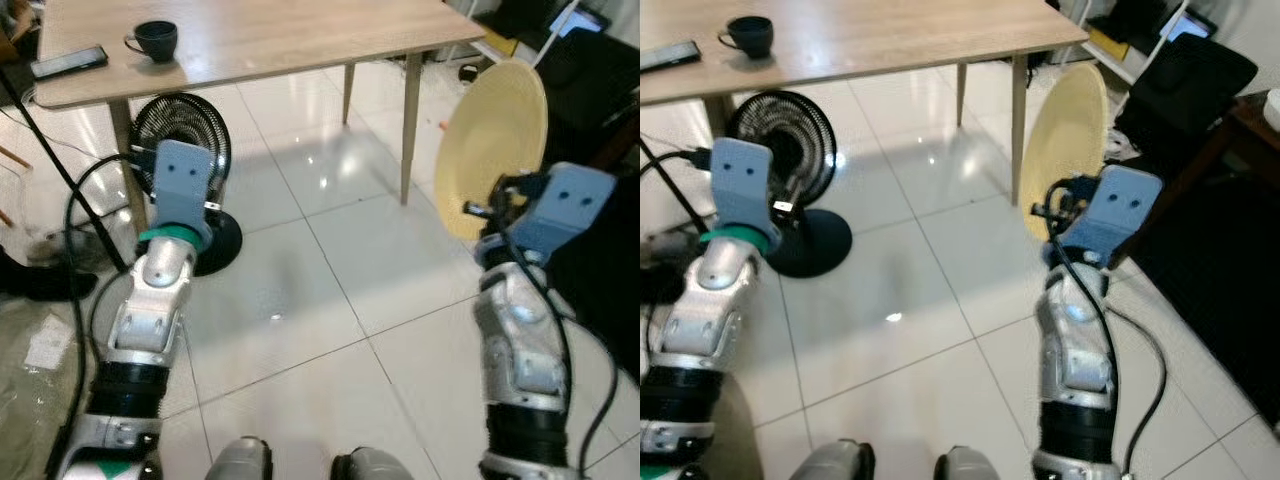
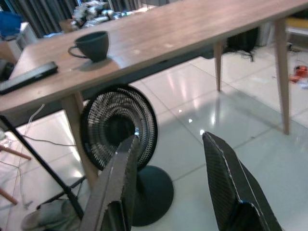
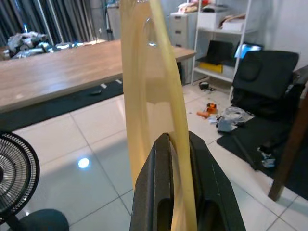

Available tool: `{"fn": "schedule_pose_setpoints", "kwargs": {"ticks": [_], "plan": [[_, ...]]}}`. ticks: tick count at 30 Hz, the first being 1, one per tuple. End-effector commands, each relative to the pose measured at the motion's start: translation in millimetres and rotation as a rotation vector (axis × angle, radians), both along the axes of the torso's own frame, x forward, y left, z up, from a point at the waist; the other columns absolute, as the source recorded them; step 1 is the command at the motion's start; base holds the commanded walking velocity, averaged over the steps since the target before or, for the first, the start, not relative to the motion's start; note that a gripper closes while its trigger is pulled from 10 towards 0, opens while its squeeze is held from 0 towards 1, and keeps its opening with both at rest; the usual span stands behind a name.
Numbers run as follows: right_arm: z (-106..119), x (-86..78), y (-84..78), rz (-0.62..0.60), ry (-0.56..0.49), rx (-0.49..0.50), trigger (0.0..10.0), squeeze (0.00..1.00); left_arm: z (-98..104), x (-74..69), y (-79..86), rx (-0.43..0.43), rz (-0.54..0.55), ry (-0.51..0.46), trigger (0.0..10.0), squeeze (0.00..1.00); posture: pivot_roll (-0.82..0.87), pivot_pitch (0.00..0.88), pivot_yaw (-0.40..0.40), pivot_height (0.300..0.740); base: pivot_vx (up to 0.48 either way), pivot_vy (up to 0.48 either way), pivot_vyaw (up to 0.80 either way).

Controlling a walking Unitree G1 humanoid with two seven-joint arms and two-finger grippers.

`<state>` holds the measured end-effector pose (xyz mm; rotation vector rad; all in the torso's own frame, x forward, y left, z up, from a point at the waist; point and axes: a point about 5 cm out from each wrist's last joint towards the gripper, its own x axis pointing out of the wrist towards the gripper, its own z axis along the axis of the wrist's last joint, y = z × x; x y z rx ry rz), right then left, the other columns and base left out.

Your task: Setting the table

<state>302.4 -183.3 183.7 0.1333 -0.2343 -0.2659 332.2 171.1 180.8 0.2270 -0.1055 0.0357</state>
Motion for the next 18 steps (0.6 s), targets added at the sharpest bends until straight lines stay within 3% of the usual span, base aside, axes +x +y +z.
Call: {"fn": "schedule_pose_setpoints", "kwargs": {"ticks": [1,18], "plan": [[0.5,-0.5,-6.3,-0.031,-0.002,-0.003,10.0,0.0,-5.1,-0.6,-3.1,0.011,-0.011,0.017,10.0,0.0,0.05,0.018,0.018,0.74,0.45,0.0,0.0],[1.8,1.3,-6.7,-0.038,-0.006,0.013,10.0,0.0,-2.5,-1.1,-5.6,0.015,-0.024,0.003,10.0,0.0,0.05,0.022,0.016,0.74,0.453,0.0,0.0]]}}
